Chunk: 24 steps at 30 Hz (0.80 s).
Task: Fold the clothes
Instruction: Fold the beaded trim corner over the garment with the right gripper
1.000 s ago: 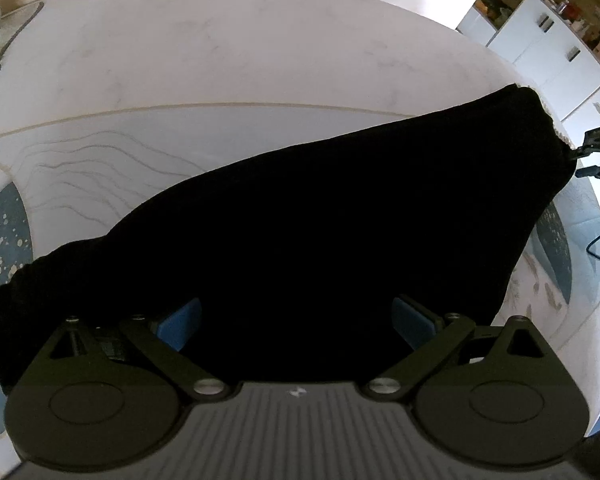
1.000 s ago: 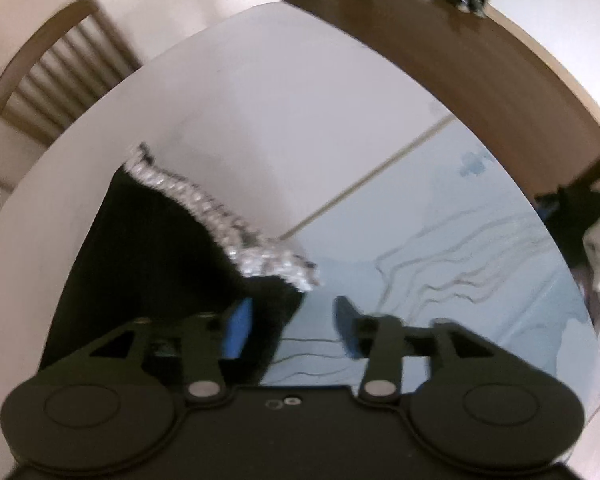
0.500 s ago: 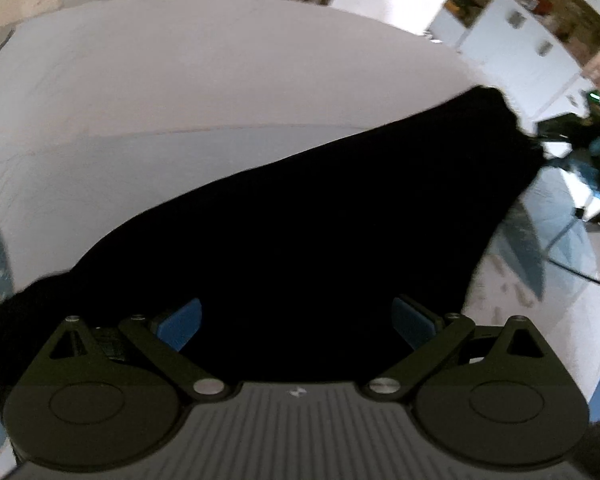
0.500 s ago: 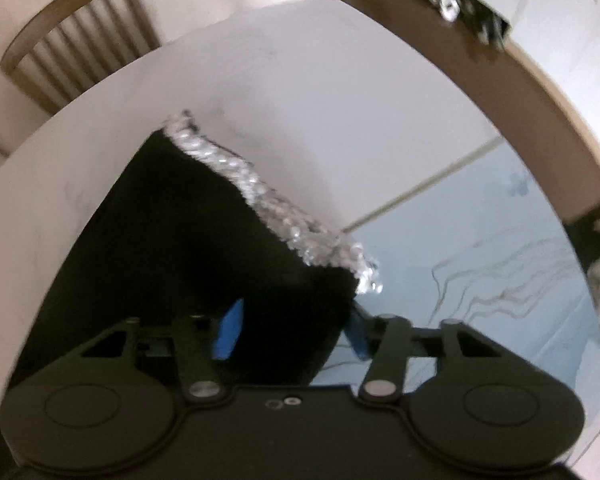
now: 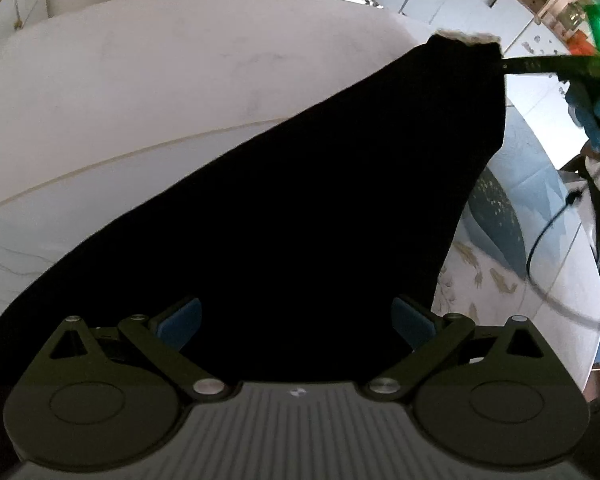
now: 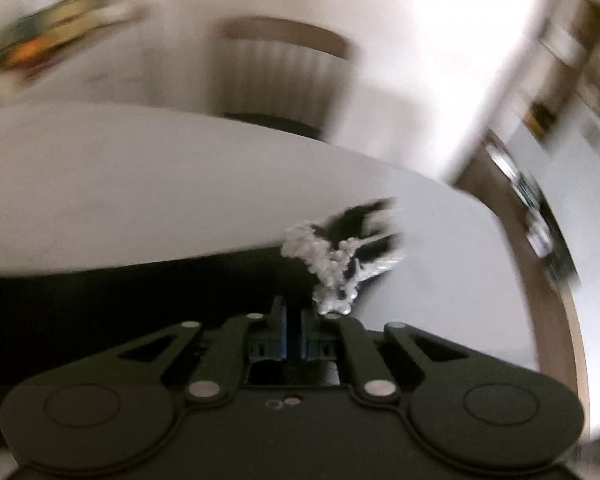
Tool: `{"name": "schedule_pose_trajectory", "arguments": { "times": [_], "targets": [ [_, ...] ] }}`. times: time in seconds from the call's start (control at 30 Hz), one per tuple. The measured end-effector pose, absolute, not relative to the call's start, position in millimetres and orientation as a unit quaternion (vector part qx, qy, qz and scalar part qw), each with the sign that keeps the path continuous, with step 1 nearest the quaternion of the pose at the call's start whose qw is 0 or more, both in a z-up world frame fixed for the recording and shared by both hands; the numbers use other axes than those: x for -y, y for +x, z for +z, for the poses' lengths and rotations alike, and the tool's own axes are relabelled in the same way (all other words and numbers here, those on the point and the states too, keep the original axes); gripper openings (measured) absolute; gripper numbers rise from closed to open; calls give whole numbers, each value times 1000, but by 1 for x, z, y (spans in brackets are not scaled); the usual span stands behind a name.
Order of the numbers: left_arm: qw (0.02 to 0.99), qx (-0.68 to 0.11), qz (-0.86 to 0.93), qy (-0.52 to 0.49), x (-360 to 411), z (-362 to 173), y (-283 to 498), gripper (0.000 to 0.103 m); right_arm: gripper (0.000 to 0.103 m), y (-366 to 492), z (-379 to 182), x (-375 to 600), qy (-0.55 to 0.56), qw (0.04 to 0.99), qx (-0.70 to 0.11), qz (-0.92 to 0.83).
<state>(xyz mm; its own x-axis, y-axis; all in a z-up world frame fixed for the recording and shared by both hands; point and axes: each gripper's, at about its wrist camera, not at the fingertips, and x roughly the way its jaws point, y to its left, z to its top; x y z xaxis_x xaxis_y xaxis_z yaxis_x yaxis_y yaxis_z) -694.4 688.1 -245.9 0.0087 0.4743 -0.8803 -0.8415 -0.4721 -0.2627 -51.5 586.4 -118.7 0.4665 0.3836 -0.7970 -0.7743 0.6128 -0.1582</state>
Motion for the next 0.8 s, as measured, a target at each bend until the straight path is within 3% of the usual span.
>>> {"name": "schedule_pose_trajectory", "arguments": {
  "times": [0.27, 0.5, 0.63, 0.8],
  "targets": [
    [462, -170, 709, -505, -661, -227, -703, 101, 103, -122, -177, -627, -365, 742, -347, 442],
    [415, -155, 723, -530, -624, -244, -715, 101, 103, -95, -142, -609, -264, 758, -386, 454],
    [409, -147, 722, -538, -615, -260, -717, 101, 103, -111, -105, -606, -232, 757, -344, 505],
    [410, -149, 722, -537, -619, -262, -715, 101, 103, -191, -126, -599, -331, 652, -288, 619]
  ]
}}
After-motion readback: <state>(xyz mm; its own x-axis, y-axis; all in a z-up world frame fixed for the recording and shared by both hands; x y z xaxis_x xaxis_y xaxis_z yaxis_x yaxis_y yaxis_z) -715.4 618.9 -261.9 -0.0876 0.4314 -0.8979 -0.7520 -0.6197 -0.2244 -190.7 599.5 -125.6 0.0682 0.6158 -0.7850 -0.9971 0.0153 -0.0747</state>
